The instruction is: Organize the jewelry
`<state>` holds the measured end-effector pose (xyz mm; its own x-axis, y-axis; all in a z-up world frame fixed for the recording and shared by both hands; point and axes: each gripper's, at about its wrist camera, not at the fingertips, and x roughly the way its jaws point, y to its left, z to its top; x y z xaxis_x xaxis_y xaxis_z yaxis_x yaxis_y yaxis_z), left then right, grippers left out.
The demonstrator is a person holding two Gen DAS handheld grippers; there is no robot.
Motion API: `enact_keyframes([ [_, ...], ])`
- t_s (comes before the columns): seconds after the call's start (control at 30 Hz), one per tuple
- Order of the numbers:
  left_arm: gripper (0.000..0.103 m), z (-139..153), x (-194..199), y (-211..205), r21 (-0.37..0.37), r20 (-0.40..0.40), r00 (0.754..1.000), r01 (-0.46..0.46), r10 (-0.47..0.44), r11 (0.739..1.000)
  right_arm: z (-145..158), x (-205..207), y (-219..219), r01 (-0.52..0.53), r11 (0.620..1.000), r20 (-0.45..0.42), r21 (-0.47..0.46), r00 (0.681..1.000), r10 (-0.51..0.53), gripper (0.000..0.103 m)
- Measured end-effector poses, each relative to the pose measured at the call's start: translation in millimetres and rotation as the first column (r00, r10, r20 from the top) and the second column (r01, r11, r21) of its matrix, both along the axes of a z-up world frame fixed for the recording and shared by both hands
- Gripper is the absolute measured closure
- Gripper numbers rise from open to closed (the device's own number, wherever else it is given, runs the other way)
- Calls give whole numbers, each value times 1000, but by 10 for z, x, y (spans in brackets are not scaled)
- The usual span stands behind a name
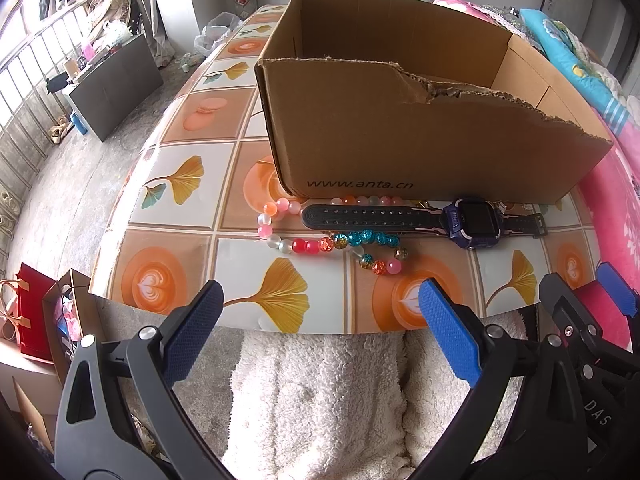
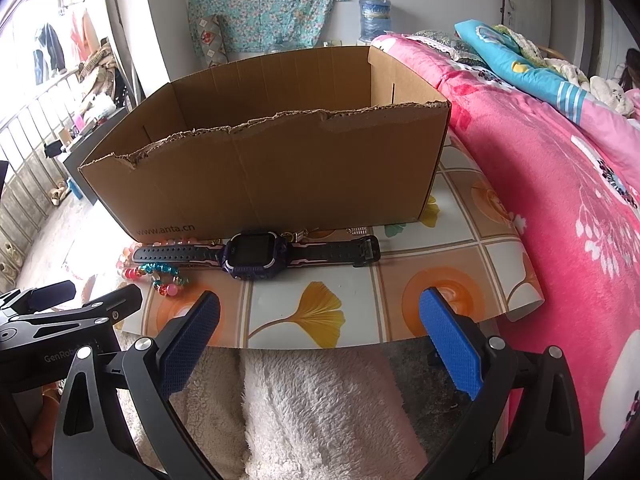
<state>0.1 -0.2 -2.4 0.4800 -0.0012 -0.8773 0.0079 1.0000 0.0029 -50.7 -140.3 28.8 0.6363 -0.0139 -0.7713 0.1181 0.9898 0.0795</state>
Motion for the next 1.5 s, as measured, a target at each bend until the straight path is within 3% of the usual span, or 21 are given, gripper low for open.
enact_keyframes([
  [1.5,9,-50,-1,95,-2,11,1000,-6,6,1000,4,8,-9,5,1000,-5,10,1000,-5,6],
])
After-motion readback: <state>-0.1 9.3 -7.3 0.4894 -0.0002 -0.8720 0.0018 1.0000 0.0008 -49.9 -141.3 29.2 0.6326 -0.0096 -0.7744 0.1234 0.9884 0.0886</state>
